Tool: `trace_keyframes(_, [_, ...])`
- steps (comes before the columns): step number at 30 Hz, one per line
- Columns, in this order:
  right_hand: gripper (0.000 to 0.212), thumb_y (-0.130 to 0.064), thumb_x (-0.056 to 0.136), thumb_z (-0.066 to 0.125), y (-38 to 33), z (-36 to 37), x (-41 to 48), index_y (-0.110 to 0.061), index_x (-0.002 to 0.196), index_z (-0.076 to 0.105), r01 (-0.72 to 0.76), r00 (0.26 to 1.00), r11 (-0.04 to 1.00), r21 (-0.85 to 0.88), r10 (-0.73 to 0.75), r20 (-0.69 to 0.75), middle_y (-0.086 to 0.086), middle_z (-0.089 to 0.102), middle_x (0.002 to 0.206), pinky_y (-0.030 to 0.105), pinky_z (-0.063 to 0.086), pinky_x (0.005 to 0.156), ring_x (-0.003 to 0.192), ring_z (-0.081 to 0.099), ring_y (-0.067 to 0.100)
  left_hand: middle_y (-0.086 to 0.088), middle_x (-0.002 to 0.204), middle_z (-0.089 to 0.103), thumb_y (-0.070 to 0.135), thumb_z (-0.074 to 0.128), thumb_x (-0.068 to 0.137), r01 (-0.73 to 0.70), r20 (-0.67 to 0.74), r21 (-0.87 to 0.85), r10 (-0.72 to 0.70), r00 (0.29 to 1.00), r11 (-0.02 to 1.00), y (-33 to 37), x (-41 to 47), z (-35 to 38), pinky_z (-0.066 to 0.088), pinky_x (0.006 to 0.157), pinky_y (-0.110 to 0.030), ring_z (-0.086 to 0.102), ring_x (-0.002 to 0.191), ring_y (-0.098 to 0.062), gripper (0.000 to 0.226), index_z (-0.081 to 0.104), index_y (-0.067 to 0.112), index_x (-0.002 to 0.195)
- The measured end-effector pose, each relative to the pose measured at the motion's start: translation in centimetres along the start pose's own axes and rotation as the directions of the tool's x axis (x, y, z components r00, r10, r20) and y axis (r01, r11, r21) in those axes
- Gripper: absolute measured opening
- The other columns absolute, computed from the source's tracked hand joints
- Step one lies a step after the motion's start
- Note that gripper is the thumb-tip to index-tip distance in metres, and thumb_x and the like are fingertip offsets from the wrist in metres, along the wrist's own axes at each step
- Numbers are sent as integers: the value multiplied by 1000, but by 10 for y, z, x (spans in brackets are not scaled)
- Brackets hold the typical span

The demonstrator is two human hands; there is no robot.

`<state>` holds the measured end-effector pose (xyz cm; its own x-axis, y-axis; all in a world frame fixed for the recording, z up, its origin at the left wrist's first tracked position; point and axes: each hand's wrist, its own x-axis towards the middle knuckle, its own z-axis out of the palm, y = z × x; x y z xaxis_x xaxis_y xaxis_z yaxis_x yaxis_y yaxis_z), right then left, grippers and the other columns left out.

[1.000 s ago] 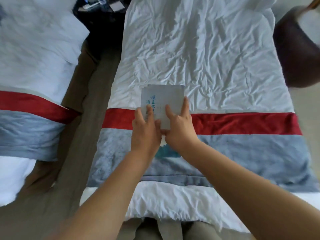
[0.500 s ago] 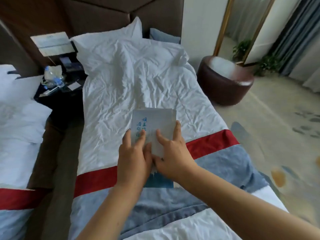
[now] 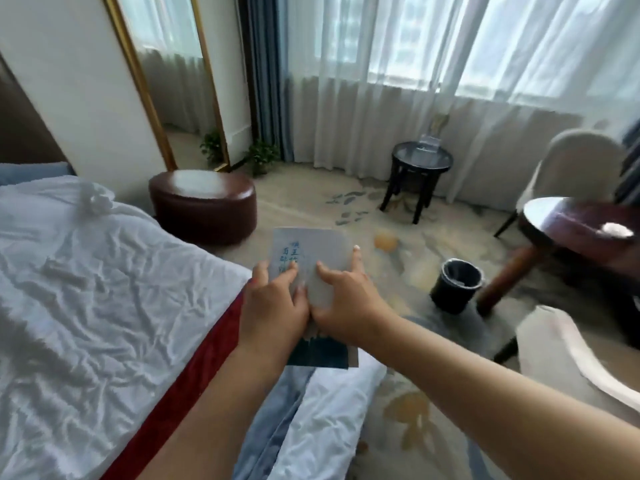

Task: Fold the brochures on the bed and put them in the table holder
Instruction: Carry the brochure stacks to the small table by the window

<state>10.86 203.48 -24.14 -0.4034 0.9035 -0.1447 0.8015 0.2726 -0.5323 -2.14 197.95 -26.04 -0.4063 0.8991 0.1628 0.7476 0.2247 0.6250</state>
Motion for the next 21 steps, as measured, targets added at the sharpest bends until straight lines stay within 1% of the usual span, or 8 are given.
trace_keyframes(3, [84,-51,82,69,52,-58,-25,-30,157,39,-141,983,989,50,145,-108,25,-18,166,31,22,123,150,29,42,-15,151,39,35,57,100,-132,106,-20,134,985,991,75,6,33,44,111,-42,52,128,-35,48,55,21,146])
trace_keyframes(5, [84,-52,82,70,79,-90,-43,-27,157,41,-207,958,975,83,219,-182,23,-16,167,30,22,125,150,30,39,-14,154,38,35,55,101,-192,154,-47,197,968,980,120,4,51,43,112,-42,51,130,-34,48,54,20,146])
trace_keyframes(8, [86,-57,83,67,116,-129,-67,-26,158,39,-289,909,948,130,315,-273,21,-15,168,34,23,125,149,32,38,-14,157,34,36,54,102,-281,204,-87,294,934,956,177,-2,75,43,112,-43,51,131,-34,47,54,21,146])
trace_keyframes(11, [83,-59,86,64,151,-153,-83,-26,157,38,-324,860,928,186,371,-351,21,-14,168,34,18,124,151,28,39,-11,155,36,34,55,101,-366,218,-111,382,898,924,220,-1,98,43,109,-41,51,130,-35,45,56,22,144])
trace_keyframes(15, [79,-59,89,63,190,-175,-90,-28,157,39,-342,816,910,234,411,-407,18,-12,169,31,18,122,152,27,37,-11,150,40,32,56,101,-424,209,-126,442,873,897,263,5,131,47,104,-43,52,125,-37,40,61,22,139])
trace_keyframes(18, [79,-59,89,62,219,-192,-85,-30,158,37,-355,812,903,242,426,-399,15,-13,168,33,20,123,151,27,38,-14,148,42,30,56,101,-430,228,-155,456,860,889,288,12,155,47,104,-45,53,122,-41,36,65,22,134])
trace_keyframes(21, [80,-57,88,62,248,-211,-72,-32,159,34,-371,819,897,238,437,-372,15,-15,168,35,19,124,150,25,40,-14,149,40,30,56,102,-430,250,-141,452,856,892,310,21,177,46,105,-46,52,124,-40,38,62,22,138])
